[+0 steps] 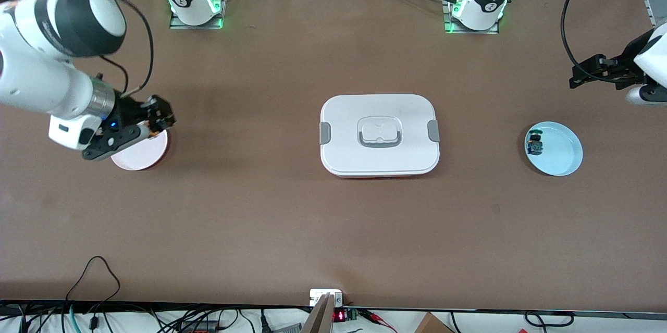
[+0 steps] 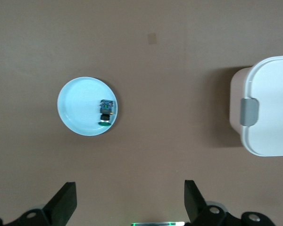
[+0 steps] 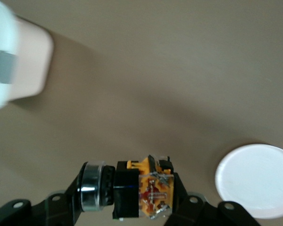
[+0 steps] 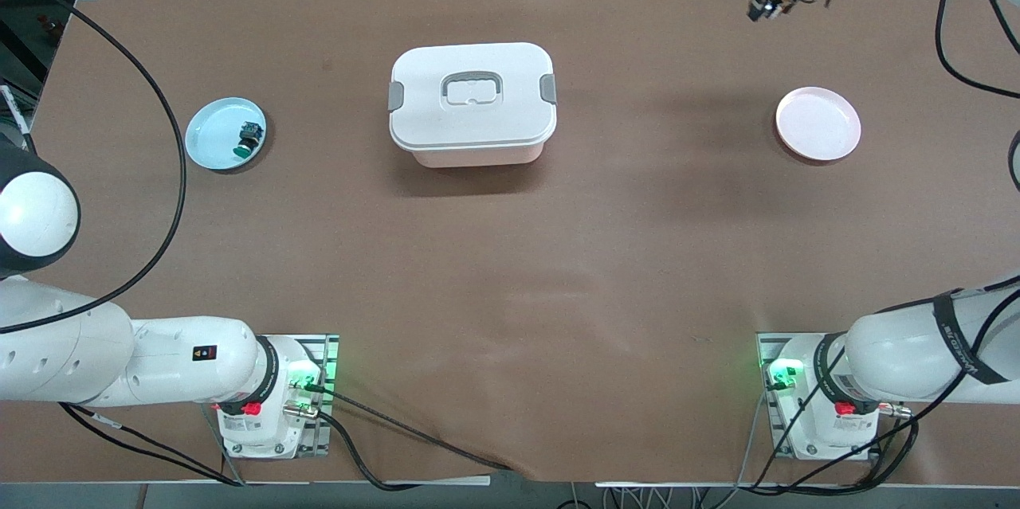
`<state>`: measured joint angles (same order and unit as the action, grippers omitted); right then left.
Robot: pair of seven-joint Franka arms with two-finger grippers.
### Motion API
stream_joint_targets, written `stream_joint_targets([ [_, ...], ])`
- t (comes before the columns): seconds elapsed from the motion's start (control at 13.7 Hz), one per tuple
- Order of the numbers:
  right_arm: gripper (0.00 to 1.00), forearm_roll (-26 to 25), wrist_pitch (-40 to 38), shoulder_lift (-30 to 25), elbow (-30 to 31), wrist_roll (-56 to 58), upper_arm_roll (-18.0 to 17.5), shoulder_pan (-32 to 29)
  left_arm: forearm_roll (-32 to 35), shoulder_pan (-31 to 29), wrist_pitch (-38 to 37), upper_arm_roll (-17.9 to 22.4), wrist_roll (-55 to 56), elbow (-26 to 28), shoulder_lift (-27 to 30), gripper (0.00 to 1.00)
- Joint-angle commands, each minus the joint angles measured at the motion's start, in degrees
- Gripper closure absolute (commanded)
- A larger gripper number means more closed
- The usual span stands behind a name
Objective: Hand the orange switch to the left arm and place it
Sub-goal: 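Lift the switch with the right gripper while the left gripper approaches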
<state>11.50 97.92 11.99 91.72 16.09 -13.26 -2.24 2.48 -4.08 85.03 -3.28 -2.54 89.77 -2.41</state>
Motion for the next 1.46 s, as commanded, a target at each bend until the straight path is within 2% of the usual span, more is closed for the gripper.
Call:
stream_joint_targets([
  [0.0,0.84,4.58,-2.38,-1.44,-3.65,3.92,-0.27,1.44,3.85,1.27,-1.18,-0.41,0.16,-3.73,-3.29,0.00],
  [0.07,0.84,6.67,-1.86,-2.14,-3.65,7.42,-0.71,2.58,3.76,1.09,-1.27,-0.24,0.08,-3.82,-3.39,0.00],
  [0.22,0.84,17.97,1.99,-2.50,-3.48,16.29,-0.98,3.03,0.71,0.39,-2.49,-0.24,0.08,-3.73,-3.39,0.00],
  [0.29,0.84,21.51,3.75,-2.41,-3.39,19.82,-1.07,4.25,-3.32,0.21,-4.33,0.46,0.08,-3.73,-3.56,0.00],
  [0.44,0.84,26.87,8.49,-2.15,-3.47,22.13,-1.07,6.62,-13.59,-4.07,-6.36,0.56,0.17,-3.64,-4.17,0.00],
  [0.66,0.84,41.19,12.54,0.21,-3.39,28.34,-0.98,11.19,-22.31,-6.72,-12.49,0.56,-0.10,-3.64,-5.75,0.00],
  [0.73,0.83,43.84,17.52,1.35,-3.21,32.64,-1.07,12.95,-27.83,-7.51,-15.91,0.64,-0.36,-3.47,-6.54,0.00],
  [0.88,0.83,46.75,20.90,3.73,-3.30,42.65,-1.07,15.50,-38.38,-10.32,-19.37,0.56,-0.97,-2.33,-9.00,0.00],
  [1.02,0.83,56.99,23.01,5.58,-3.30,55.12,-0.98,16.04,-47.35,-11.73,-19.46,0.56,-0.98,0.74,-10.24,0.00],
  [1.24,0.83,74.67,25.56,7.95,-3.30,69.82,-0.98,18.84,-60.26,-13.40,-19.38,0.64,-1.33,8.99,-10.33,0.00],
  [1.39,0.83,81.11,28.45,8.92,-3.39,75.29,-0.98,20.43,-65.22,-13.32,-19.20,0.21,-1.50,11.38,-10.33,0.00],
])
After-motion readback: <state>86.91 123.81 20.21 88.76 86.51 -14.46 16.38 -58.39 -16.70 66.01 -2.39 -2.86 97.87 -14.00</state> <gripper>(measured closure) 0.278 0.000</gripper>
